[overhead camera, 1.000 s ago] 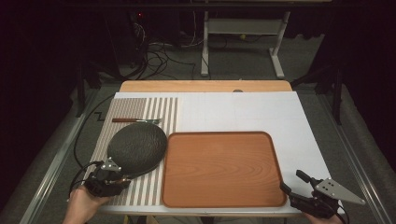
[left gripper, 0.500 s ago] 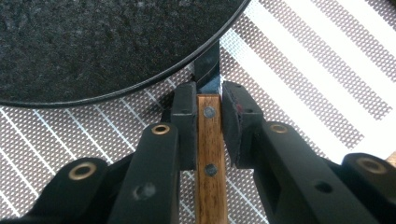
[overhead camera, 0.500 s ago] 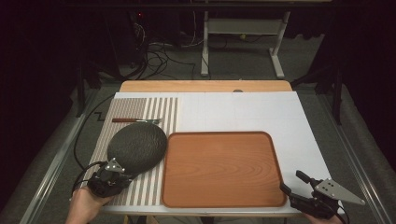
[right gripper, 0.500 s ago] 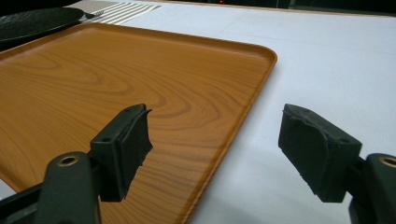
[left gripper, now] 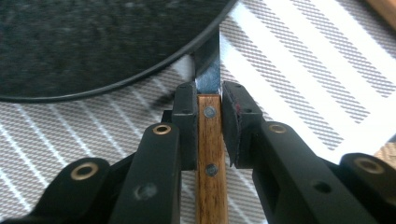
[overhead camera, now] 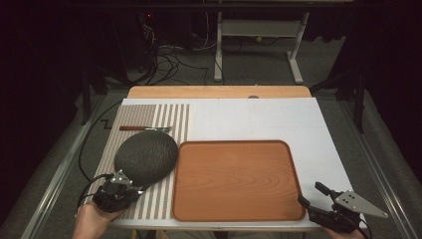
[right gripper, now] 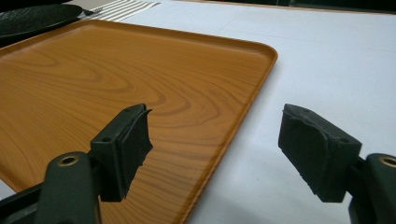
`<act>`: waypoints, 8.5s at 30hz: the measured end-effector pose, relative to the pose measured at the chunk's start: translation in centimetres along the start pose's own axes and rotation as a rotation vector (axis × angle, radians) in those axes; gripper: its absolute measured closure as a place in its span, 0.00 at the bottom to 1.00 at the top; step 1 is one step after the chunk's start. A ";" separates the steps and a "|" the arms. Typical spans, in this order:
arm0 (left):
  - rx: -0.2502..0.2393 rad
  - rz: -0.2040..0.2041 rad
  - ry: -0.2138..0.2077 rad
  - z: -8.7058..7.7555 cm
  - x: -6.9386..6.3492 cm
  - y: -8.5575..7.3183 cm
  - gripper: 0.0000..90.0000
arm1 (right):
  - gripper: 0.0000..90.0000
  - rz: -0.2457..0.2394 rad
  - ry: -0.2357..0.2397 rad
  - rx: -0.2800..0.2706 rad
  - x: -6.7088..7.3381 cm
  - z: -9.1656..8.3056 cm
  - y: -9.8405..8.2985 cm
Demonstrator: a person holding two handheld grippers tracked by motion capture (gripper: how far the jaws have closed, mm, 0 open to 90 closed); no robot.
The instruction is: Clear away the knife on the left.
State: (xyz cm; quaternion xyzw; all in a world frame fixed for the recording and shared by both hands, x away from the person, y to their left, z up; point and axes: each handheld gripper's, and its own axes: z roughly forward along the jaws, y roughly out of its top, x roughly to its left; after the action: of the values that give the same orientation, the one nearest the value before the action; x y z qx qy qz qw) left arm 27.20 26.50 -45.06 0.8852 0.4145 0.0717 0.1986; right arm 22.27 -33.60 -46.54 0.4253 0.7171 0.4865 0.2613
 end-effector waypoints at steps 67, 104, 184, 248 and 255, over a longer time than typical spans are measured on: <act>-0.151 0.103 -0.131 -0.6 -7.0 5.8 0.81 | 0.28 -0.014 0.012 0.006 0.1 0.1 0.0; -0.072 0.115 -0.108 4.1 -10.4 12.1 0.81 | 0.28 -0.008 0.016 0.009 0.0 0.1 0.0; -0.080 0.109 0.044 5.4 -7.9 12.5 0.73 | 0.28 -0.021 0.010 0.032 0.0 0.4 -0.1; -0.490 -0.031 -0.041 -0.9 -3.3 5.1 0.37 | 0.28 0.009 -0.011 -0.015 -0.4 -0.1 0.0; -0.547 -0.088 -0.027 -2.0 -2.1 2.5 0.37 | 0.28 0.013 -0.018 -0.024 -0.3 -0.3 0.0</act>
State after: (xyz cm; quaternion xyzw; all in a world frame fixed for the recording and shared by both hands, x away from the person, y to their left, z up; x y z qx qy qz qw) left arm 27.03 24.04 -42.08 0.7808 0.4151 0.1603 0.4386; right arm 22.21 -33.96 -46.42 0.4309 0.7061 0.4930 0.2697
